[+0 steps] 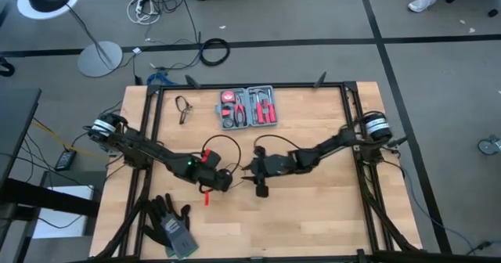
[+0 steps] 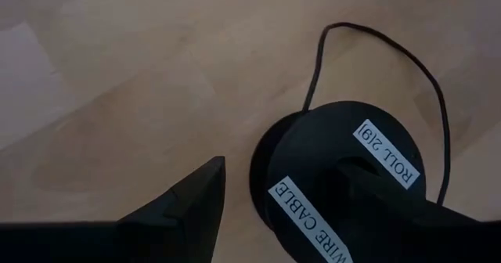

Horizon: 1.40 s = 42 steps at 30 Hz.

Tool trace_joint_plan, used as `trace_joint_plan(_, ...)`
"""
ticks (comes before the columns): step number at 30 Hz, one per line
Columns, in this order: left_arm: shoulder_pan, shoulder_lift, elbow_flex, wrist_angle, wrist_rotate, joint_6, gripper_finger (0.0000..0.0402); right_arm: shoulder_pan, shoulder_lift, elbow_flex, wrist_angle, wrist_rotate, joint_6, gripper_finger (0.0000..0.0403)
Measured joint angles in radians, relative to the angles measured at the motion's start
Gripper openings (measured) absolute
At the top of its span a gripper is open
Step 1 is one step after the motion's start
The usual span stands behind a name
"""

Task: Coil cords
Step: Uncoil the black wire from the black spool

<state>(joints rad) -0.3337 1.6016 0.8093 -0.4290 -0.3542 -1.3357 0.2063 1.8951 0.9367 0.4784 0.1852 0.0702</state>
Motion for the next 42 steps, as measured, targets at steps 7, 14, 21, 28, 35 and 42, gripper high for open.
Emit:
trace_joint_plan(7, 0.001, -0.004, 0.0, -0.018, 0.0, 0.002, 0.0222, -0.102, 0.119, 0.131, -0.053, -0.126, -0.049, 0.0139)
trace_joint_plan(14, 0.008, -0.005, 0.0, -0.02, -0.005, 0.005, 0.0222, -0.15, 0.15, 0.162, -0.083, -0.137, -0.048, 0.0123)
trace_joint_plan(21, 0.033, -0.004, 0.0, -0.023, -0.024, 0.024, 0.0222, -0.173, 0.235, 0.161, -0.059, -0.132, -0.014, 0.0114)
trace_joint_plan(28, 0.059, -0.026, 0.001, -0.123, -0.041, 0.026, 0.0222, -0.155, 0.183, 0.169, -0.276, -0.094, 0.013, 0.0014)
trace_joint_plan(35, 0.061, -0.099, -0.003, -0.249, -0.049, 0.027, 0.0222, -0.093, 0.026, 0.161, -0.692, -0.089, 0.027, 0.0003)
trace_joint_plan(42, 0.06, -0.116, -0.002, -0.282, -0.033, 0.027, 0.0222, 0.034, -0.138, 0.159, -1.257, -0.125, 0.174, 0.0001)
